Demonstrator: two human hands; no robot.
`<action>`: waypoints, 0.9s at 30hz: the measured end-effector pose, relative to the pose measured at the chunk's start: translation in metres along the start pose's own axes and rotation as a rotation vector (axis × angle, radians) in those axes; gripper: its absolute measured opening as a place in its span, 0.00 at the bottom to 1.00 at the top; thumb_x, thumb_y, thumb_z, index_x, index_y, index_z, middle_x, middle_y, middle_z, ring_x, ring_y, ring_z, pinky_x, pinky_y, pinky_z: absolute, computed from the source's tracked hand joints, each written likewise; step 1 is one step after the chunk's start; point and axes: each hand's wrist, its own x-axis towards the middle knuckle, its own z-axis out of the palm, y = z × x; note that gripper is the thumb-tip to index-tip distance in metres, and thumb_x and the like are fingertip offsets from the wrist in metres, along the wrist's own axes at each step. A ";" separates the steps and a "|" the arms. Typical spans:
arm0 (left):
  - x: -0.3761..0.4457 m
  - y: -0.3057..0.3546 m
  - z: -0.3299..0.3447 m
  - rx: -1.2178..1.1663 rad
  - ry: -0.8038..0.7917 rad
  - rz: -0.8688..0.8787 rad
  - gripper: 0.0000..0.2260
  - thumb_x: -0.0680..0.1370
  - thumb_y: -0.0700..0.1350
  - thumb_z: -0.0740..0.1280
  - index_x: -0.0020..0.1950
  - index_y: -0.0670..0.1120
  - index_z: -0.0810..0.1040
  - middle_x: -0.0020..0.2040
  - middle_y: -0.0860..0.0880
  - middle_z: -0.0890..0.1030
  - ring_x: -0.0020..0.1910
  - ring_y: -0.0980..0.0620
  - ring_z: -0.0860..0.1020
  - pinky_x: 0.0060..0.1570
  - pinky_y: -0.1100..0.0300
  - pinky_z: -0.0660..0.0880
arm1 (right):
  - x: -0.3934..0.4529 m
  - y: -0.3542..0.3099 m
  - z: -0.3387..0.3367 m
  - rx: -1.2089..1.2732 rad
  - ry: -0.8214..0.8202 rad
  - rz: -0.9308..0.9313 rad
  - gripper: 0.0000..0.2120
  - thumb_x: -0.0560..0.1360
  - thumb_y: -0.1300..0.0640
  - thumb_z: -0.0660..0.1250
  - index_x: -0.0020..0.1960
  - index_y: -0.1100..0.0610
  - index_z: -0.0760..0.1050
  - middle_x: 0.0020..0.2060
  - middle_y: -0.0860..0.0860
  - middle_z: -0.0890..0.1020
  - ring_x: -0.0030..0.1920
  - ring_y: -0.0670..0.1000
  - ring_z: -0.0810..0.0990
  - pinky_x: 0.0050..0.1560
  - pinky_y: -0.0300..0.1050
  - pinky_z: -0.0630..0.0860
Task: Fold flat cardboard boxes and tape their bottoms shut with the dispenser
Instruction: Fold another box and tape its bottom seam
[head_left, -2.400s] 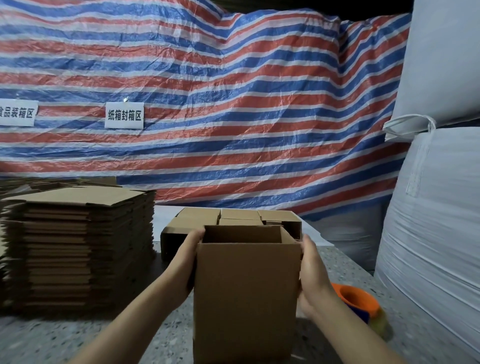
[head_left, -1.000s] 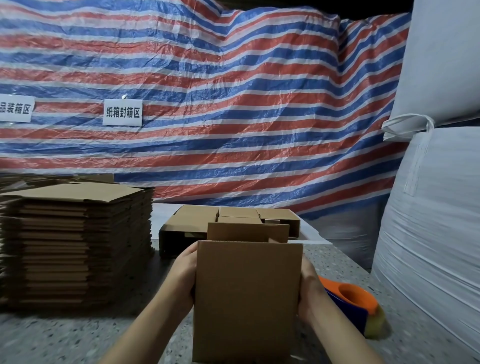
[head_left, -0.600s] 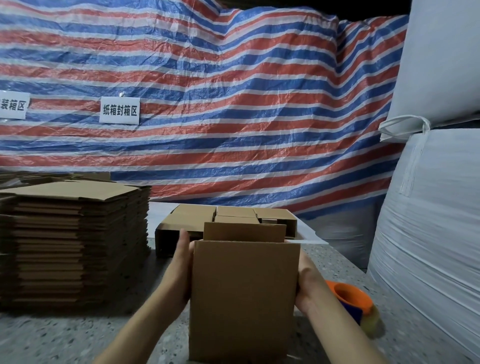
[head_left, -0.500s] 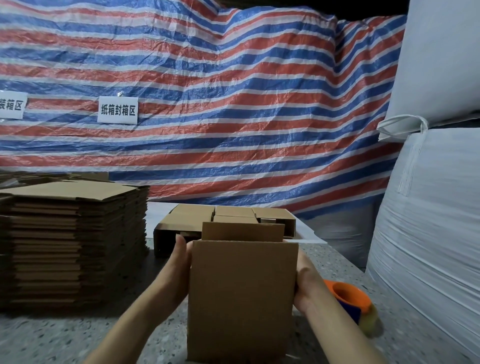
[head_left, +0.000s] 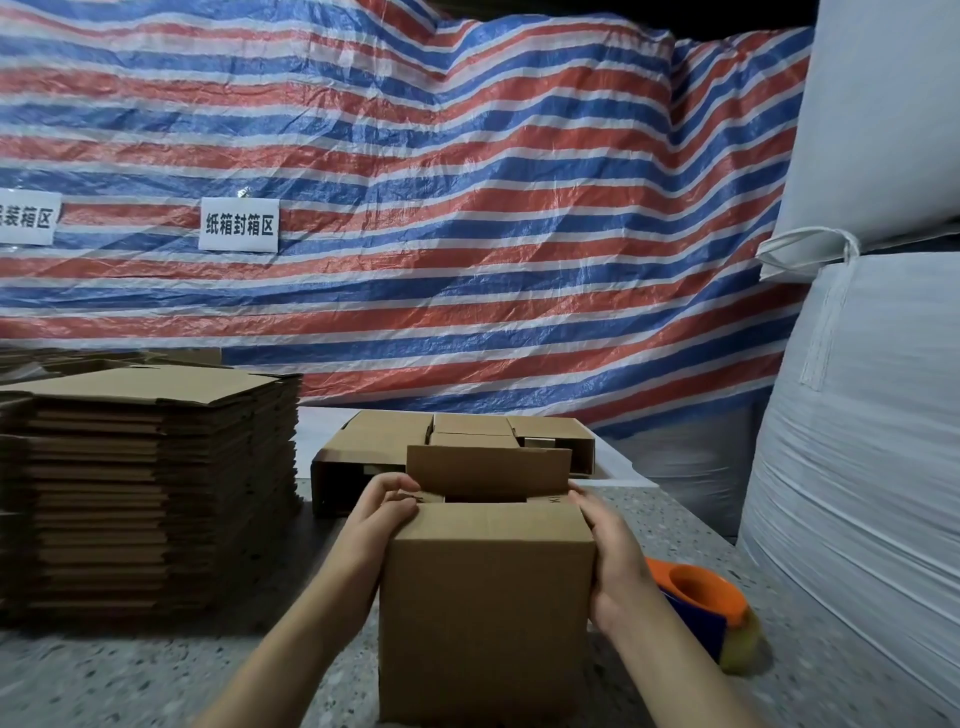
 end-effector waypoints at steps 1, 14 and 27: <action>0.001 0.001 0.001 -0.011 0.013 0.011 0.06 0.81 0.39 0.62 0.56 0.46 0.74 0.51 0.42 0.77 0.42 0.47 0.75 0.37 0.56 0.72 | 0.000 0.001 -0.001 0.018 -0.008 -0.002 0.19 0.81 0.42 0.60 0.56 0.52 0.85 0.52 0.60 0.86 0.50 0.60 0.87 0.43 0.53 0.83; 0.004 -0.001 0.007 -0.151 0.014 -0.054 0.23 0.81 0.41 0.59 0.68 0.66 0.66 0.60 0.54 0.74 0.51 0.42 0.79 0.35 0.56 0.77 | -0.006 -0.005 -0.004 -0.056 -0.211 -0.030 0.21 0.73 0.51 0.67 0.66 0.44 0.77 0.59 0.58 0.84 0.57 0.60 0.84 0.47 0.52 0.82; 0.002 -0.006 0.002 -0.147 0.029 -0.002 0.05 0.80 0.40 0.63 0.53 0.49 0.75 0.58 0.42 0.77 0.46 0.44 0.76 0.42 0.51 0.73 | -0.007 0.000 -0.009 -0.026 -0.143 -0.076 0.10 0.72 0.50 0.69 0.52 0.50 0.82 0.54 0.61 0.84 0.49 0.59 0.84 0.47 0.56 0.81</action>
